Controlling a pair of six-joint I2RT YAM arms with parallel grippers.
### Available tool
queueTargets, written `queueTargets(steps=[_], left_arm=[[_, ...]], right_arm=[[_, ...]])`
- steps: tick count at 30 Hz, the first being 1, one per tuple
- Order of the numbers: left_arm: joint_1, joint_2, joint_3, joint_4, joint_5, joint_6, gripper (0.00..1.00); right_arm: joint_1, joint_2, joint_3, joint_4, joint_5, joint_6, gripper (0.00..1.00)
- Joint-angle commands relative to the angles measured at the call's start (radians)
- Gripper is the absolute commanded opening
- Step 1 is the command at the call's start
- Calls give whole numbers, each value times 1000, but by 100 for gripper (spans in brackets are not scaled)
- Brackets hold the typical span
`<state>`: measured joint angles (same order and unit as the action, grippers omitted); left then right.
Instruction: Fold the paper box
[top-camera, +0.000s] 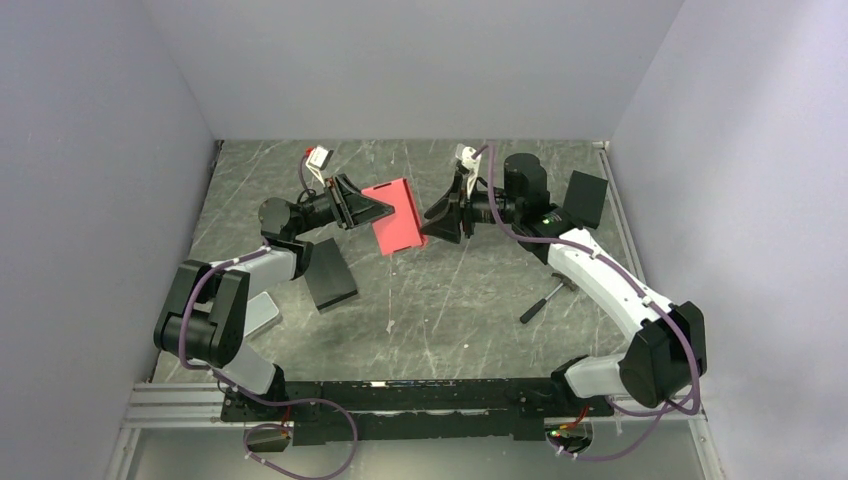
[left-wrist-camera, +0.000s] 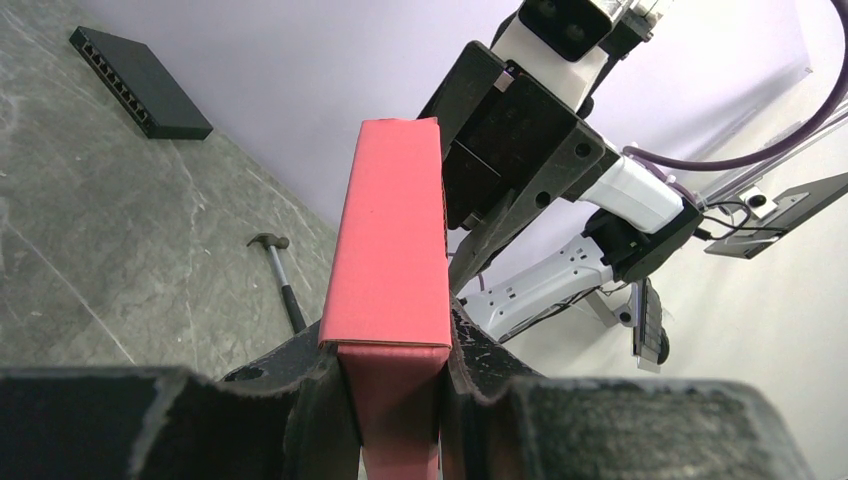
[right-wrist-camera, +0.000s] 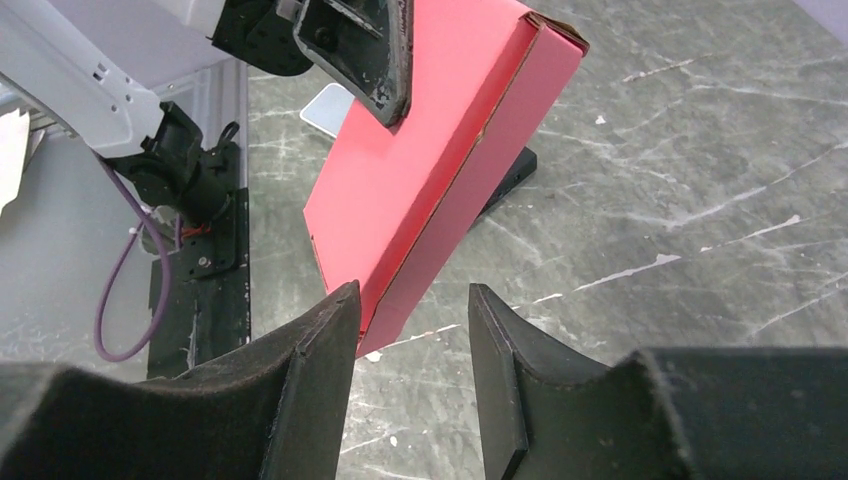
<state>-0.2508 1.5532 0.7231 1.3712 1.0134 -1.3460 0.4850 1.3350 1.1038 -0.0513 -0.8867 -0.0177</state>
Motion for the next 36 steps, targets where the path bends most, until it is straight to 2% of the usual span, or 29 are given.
queueTargets(steps=[1,18,36], left_arm=[[4,-31,2,33,-23,25,0],[7,-45,7,21,-19,30,0],[12,-47,-1,42,-15,21,0]], right_arm=[[11,4,28,-2,30,-11,47],[13,-5,33,-23,71,-33,36],[10,-5,36,-36,94,-38,33]])
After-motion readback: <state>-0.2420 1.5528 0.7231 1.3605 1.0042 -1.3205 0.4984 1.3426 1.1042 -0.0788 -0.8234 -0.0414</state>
